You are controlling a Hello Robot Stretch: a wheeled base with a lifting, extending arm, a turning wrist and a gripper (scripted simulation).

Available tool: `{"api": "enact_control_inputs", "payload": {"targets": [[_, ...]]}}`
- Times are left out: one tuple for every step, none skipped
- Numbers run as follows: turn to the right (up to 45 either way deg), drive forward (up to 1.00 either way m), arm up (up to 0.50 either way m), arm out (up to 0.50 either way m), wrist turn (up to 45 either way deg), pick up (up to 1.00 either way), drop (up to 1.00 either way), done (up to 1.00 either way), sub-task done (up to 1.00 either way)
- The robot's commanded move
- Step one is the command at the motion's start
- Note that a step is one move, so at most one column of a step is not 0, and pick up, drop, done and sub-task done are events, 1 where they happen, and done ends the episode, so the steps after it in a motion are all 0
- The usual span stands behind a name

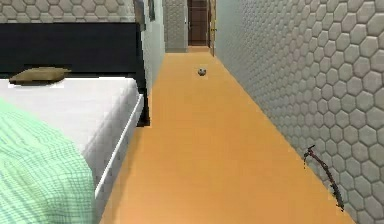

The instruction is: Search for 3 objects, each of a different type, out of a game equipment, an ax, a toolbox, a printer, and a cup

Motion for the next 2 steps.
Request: {"api": "enact_control_inputs", "payload": {"targets": [[0.0,1.00,0.00,0.00,0.0,0.00,0.00,0.00,0.00],[0.0,1.00,0.00,0.00,0.0,0.00,0.00,0.00,0.00]]}}
